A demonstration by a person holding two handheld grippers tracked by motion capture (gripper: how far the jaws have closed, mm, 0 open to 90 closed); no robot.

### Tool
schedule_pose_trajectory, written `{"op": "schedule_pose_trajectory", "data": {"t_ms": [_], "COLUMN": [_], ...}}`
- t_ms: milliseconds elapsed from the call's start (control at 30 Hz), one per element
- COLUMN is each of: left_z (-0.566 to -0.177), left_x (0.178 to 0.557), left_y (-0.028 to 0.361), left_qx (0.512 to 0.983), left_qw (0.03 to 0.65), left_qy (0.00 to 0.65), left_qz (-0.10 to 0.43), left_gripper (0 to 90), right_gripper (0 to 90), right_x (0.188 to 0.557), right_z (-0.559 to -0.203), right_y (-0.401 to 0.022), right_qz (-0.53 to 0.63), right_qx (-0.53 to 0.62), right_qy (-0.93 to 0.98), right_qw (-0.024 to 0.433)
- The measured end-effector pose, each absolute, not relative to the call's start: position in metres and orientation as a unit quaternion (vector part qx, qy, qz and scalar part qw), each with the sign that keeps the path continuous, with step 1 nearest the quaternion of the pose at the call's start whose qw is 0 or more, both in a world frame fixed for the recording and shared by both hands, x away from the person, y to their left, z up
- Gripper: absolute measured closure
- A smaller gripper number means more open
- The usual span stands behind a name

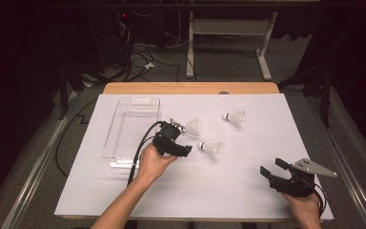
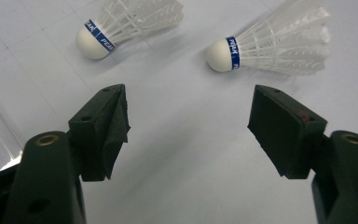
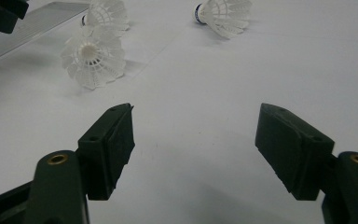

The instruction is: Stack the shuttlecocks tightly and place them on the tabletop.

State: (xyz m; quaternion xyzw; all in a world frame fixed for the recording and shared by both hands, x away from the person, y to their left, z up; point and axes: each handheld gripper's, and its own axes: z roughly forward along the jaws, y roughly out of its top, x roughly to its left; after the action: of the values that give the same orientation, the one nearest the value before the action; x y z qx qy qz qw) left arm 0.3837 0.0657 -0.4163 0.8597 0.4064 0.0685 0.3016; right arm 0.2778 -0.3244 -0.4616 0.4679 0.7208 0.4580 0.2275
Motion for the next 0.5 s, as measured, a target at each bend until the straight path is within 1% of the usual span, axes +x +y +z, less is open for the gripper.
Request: {"op": "schedule_pose_trajectory", "data": {"t_ms": [500], "left_z": [-0.422], "left_x": [0.372], "left_y": [0.063], "left_qx": [0.865], "left_qw": [0.299], "left_qy": [0.397], "left_qz": [0.069], "left_gripper": [28.7], "right_gripper": [28.4], "right_x": [0.278], "right_z": [-0.462], "right_y": [-0.325], "right_qz": [0.458], "right_qx": [0.468], "right_qy": [0.721], "right_qw": [0.227]}}
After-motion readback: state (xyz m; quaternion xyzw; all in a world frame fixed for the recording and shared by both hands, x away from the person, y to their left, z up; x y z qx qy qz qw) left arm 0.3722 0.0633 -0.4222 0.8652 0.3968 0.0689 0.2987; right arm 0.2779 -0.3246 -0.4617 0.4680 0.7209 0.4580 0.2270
